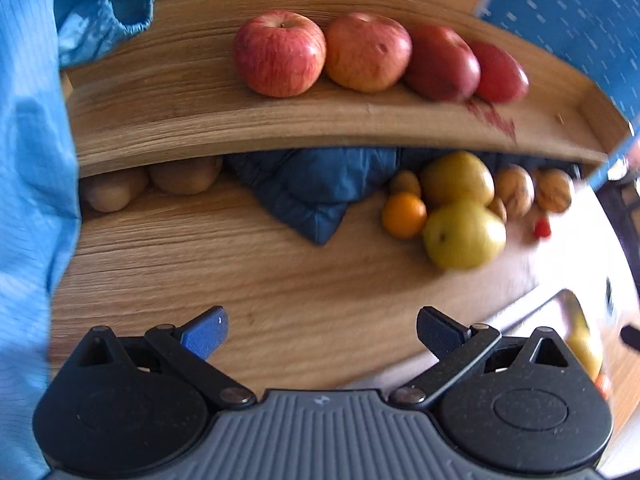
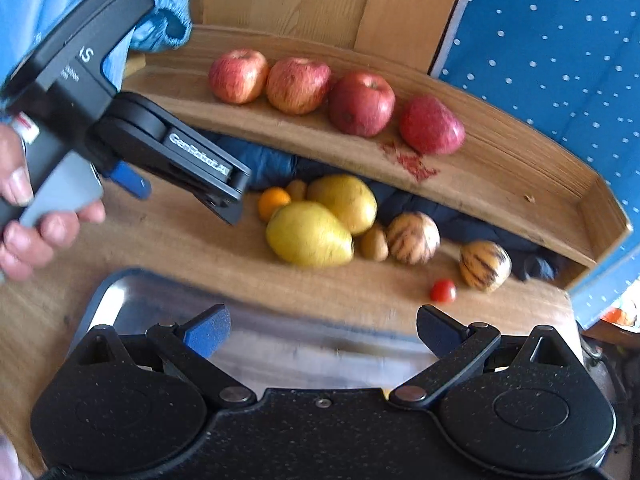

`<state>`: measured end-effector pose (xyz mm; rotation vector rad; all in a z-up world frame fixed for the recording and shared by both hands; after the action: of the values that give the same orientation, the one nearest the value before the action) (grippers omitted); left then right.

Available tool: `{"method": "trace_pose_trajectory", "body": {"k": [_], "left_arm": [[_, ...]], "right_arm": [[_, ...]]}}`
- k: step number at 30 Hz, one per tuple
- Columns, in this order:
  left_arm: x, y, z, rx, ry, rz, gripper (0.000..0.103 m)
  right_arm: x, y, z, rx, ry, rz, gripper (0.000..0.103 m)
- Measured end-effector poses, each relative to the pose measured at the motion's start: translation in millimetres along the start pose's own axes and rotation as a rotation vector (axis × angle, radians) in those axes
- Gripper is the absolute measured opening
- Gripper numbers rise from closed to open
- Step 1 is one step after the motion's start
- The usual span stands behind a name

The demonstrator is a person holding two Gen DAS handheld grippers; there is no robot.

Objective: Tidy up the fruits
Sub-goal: 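Grasp a small orange with the left tool while the right tool grasps a yellow pear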

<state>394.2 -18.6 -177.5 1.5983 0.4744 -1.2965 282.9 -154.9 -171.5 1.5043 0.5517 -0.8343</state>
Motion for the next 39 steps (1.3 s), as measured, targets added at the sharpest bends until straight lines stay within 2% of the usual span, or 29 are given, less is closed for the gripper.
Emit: {"method": "trace_pose_trajectory", "body": {"k": [3,5,12,18,20,30,32,39], "left_arm": [[9,12,1,-0.076,-0.025,0.005,0.102],[15,18,2,-0.120,-0.045,0.003,0.102],[32,31,10,-0.240,-0.125,-0.008,0.100],[43,34,8,-0.334,-0.139,-0.015,0.098],[45,36,5,-0.353,-0.138,-0.015,0.095],[49,42,-1,-0.421,-0.169,-0.024,0.083],[51,42,0,-0.429,-0.174,-0.034,0.077],[56,46,9,-0.387,-0.151,-0.037,0.073]], "right_arm": [[17,10,3,0.015,0.049,-0.013,0.100],[28,18,5,0.028,0.082,-0.024,0.095],[62,36,4,-0.025,0.120,-0.021,0.087],[82,41,-1,-0.042,0.171,-0.048,0.078],[86,41,-3,-0.046,0.190,-0.060,0.073],[85,30,6,-0.013,0.205,-0.094,0.071],[81,26,11,0.002,0.202,-0.107,0.071],[78,22,16,0.026,0.192,-0.118,0.072]]}}
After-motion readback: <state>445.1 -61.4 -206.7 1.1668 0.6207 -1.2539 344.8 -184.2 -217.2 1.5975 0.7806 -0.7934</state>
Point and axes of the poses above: each gripper's, at about its wrist camera, not at the fingertips, and x roughly the way its jaws point, z to its right, y to its top, the point moved 6 cm from there along x, roughly the way its jaws point, and after that the axes turned 12 degrees about x, right-handed, at the moved point
